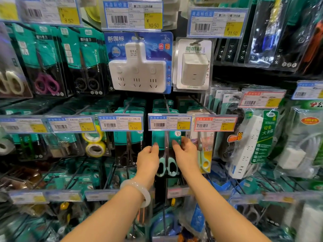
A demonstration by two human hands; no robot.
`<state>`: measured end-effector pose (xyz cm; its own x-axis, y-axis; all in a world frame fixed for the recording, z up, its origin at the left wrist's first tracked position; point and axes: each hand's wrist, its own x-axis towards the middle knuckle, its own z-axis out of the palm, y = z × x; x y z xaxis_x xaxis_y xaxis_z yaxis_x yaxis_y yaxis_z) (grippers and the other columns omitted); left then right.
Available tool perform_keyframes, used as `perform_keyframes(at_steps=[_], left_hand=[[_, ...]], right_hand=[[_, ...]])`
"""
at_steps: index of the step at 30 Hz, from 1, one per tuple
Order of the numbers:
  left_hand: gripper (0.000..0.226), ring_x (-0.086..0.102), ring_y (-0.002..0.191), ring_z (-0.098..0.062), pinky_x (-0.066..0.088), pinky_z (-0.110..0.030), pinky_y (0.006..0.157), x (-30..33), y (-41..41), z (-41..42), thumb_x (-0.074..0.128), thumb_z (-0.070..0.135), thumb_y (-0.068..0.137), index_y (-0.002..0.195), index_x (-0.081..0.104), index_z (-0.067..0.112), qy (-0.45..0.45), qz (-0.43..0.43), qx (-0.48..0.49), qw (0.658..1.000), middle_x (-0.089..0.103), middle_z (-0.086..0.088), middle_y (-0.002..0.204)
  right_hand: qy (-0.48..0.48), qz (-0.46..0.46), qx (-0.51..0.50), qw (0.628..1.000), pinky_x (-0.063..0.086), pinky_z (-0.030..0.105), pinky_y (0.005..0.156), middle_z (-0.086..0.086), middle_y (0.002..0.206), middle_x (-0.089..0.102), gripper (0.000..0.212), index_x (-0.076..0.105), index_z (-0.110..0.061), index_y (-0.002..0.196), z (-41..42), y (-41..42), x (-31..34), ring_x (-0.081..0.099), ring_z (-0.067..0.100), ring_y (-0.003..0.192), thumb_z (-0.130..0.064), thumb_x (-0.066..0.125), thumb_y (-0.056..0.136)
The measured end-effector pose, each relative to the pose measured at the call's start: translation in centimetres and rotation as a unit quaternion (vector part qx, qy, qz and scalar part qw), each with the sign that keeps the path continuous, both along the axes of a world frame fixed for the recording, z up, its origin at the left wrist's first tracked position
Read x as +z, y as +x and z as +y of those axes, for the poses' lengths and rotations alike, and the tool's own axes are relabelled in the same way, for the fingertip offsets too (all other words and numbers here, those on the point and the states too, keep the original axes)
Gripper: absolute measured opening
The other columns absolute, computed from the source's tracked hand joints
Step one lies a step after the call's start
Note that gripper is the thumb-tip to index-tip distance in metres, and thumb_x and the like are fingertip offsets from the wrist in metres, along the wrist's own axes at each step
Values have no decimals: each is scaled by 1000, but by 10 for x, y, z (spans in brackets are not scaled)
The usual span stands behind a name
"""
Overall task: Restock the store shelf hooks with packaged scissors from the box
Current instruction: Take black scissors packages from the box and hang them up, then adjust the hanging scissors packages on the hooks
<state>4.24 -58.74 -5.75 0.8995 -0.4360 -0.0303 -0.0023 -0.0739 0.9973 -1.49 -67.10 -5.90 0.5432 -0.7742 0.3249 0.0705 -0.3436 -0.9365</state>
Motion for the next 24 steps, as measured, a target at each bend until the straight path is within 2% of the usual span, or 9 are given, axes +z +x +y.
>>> perform_keyframes(at_steps=[2,3,5,7,10,13,17,21,24], left_hand=[[25,54,83,-19,41,-31,71,-3,5,-2,43,24,98,105,56,5,48,-9,-19,999,60,-7,95],[31,56,100,-24,44,-32,82,-6,4,-1,44,23,98,122,53,6,80,-21,-23,996,60,-10,114],[52,41,130,-30,36,-38,106,-14,-4,4,46,22,96,144,31,7,152,-69,-27,986,40,-15,144],[63,20,142,-29,19,-35,115,-22,-21,13,45,21,97,148,12,7,226,-158,-35,960,18,-15,154],[68,5,145,-26,9,-34,118,-33,-45,25,43,22,96,150,2,13,338,-324,-95,879,2,-11,158],[72,-4,146,-27,3,-40,119,-37,-62,24,44,17,93,150,0,15,391,-405,-190,804,-6,-12,158],[67,0,146,-27,5,-40,117,-41,-96,5,45,21,94,149,8,15,379,-473,-268,749,0,-12,158],[62,4,146,-30,11,-44,118,-62,-148,-20,46,23,94,147,16,16,353,-510,-350,702,6,-13,158],[59,10,144,-31,16,-43,116,-73,-190,-35,48,25,92,144,23,16,342,-527,-396,670,14,-13,155]], right_hand=[[-38,52,-16,998,41,28,68,1,81,59,10,56,-10,97,-2,2,4,56,20,78,-17,51,94],[-62,83,-26,994,37,27,68,2,83,57,15,57,-7,101,-2,1,4,55,20,79,-19,50,95],[-97,141,-28,985,37,24,75,3,100,57,27,54,-5,117,3,-4,-1,55,19,97,-20,47,96],[-120,202,-19,972,36,26,93,8,126,51,40,43,-6,133,9,-15,-14,46,21,121,-23,47,96],[-164,255,-14,953,30,25,105,6,141,40,46,36,-11,139,15,-39,-39,37,19,131,-22,48,96],[-215,317,-35,923,30,27,106,7,143,38,43,40,-13,137,11,-70,-57,35,21,132,-19,47,96],[-254,447,-82,854,21,36,114,11,153,22,48,35,-11,141,2,-131,-69,20,26,142,-17,45,95],[-232,487,-151,828,36,40,102,16,135,45,40,52,-5,125,-4,-205,-84,38,34,128,-19,47,87],[-192,525,-181,809,37,39,100,14,134,45,41,52,-6,125,-10,-258,-94,38,33,127,-22,45,88]])
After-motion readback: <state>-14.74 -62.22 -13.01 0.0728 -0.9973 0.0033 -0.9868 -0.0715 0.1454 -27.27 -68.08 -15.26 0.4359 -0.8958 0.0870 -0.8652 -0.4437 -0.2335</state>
